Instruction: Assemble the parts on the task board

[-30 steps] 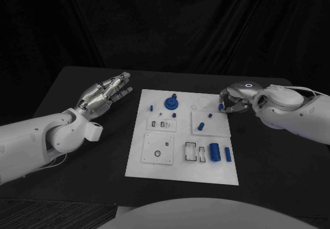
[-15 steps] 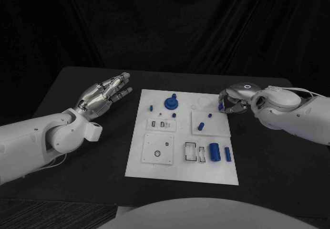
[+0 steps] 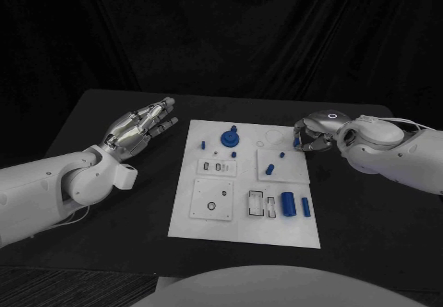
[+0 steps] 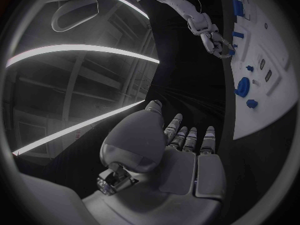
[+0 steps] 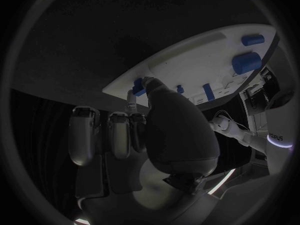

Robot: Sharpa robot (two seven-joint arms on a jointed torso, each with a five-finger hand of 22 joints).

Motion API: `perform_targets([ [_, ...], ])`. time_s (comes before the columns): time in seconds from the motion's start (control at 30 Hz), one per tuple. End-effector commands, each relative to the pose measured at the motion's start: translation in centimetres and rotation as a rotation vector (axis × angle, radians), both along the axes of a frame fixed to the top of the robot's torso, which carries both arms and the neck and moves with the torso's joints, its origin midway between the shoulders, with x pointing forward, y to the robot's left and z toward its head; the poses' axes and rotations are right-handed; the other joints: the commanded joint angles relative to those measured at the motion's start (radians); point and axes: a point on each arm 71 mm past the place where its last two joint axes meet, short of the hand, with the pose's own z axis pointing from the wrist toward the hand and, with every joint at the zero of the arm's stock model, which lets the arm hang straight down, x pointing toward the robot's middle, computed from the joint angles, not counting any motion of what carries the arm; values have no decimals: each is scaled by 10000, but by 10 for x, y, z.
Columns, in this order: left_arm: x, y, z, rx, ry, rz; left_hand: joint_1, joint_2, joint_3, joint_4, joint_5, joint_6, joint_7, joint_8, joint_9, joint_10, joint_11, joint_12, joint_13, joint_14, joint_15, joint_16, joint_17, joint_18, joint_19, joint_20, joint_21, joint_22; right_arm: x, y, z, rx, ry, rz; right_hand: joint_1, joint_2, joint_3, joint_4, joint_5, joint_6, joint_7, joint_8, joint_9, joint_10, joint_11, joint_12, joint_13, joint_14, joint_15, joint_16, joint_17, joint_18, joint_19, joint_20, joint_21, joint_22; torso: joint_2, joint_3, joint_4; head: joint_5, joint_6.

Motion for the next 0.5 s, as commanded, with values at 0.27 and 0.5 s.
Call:
perform_targets([
  [0.27,-1,1,1,-114,-45,-55,116,-3,47,4,77,-46,-4,35,8,1,48,23,10,-4,101,-37,-8,189,14,87,-20,12,-3,4,5,388,-660,74,69,84,122,-21,187,168,-34,84,43,1064,-83,25,2635,1055,-104,26,2628,-128,537,-70,-23,2289,-1,-10,11,45,-1],
  [0.5,0,1,0,-91,-33,-41,116,-3,47,4,77,-46,-4,35,8,1,48,23,10,-4,101,-37,-8,189,14,87,-20,12,-7,24,21,741,-943,517,89,80,155,-48,284,145,-11,50,36,1064,-84,25,2635,1055,-107,26,2628,-126,533,-80,-31,2286,-4,-8,7,72,-1],
])
